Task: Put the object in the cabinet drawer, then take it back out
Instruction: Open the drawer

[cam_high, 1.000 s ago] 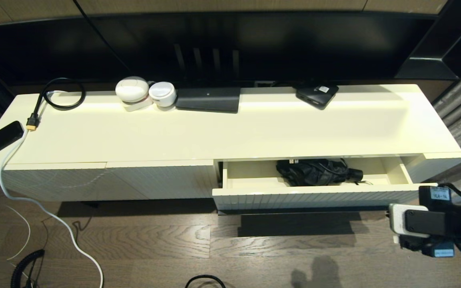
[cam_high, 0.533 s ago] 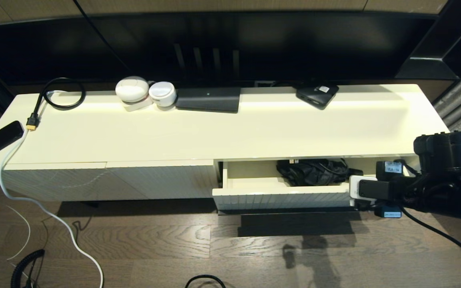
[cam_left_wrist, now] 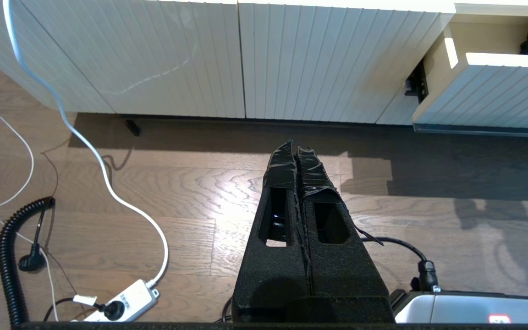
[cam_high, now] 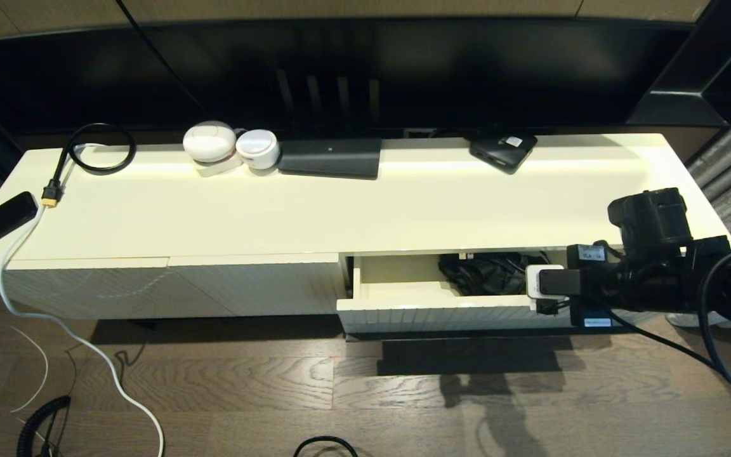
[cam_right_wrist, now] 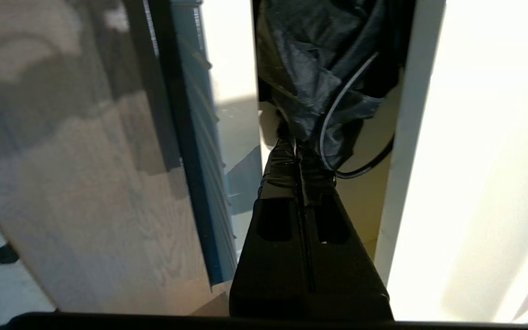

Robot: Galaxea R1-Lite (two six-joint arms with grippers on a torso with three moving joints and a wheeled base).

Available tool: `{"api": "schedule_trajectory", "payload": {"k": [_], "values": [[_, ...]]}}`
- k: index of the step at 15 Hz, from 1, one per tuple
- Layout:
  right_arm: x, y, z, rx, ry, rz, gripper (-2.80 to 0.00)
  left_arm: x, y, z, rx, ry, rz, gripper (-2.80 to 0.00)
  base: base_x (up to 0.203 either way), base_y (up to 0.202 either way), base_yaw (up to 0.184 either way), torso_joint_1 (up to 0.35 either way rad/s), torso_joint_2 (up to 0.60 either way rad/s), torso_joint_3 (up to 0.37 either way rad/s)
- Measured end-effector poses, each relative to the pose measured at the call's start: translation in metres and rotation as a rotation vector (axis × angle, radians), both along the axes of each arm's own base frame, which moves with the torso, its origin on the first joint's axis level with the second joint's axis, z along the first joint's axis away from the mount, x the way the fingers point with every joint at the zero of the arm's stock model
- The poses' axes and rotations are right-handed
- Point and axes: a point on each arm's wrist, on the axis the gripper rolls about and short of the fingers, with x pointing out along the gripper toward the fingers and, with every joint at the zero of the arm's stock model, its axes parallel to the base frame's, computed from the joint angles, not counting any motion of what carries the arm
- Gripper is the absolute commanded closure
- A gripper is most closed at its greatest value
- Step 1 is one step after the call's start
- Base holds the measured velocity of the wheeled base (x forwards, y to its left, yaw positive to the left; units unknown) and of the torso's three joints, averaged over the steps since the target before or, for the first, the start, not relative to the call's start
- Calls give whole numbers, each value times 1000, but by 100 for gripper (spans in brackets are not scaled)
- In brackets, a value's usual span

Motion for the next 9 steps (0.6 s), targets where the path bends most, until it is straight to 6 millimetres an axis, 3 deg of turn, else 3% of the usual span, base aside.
{"api": "schedule_trajectory", "payload": {"k": [9], "values": [[13,5,-1,-12,197,-16,0,0,0,0,0,0,-1,0,0,0,0,0,0,0]]}}
